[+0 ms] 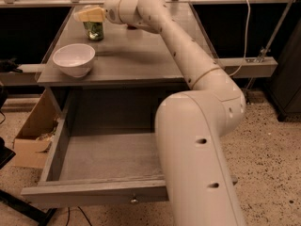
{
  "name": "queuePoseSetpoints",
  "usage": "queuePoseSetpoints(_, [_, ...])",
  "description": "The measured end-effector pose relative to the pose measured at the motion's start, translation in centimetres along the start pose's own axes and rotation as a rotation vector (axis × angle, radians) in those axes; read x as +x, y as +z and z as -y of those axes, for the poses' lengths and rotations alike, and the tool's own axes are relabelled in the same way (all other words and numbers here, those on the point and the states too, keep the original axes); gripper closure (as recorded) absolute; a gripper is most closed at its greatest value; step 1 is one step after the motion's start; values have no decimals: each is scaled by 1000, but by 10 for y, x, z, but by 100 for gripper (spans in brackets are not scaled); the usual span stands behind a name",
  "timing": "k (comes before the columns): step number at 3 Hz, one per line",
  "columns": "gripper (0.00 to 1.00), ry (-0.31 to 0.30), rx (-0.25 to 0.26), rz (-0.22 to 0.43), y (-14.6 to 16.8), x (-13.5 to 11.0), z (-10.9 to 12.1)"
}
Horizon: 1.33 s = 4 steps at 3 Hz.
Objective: Place green can into top drawer
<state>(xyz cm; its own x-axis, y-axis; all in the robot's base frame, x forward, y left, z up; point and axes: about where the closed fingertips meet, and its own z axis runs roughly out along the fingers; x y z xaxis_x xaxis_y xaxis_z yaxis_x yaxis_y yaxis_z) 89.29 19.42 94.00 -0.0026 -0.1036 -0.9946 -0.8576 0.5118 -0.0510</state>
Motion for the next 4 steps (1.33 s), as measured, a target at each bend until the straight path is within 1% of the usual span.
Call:
queuePoseSetpoints(1, [0,9,31,-19,17,5,5])
queuePoseSetpoints(2, [0,36,53,-20,29,14,10])
queuePoseSetpoints(3, [13,54,58,-26,39,27,11])
queuePoseSetpoints(4, [36,55,58,-26,39,28,11])
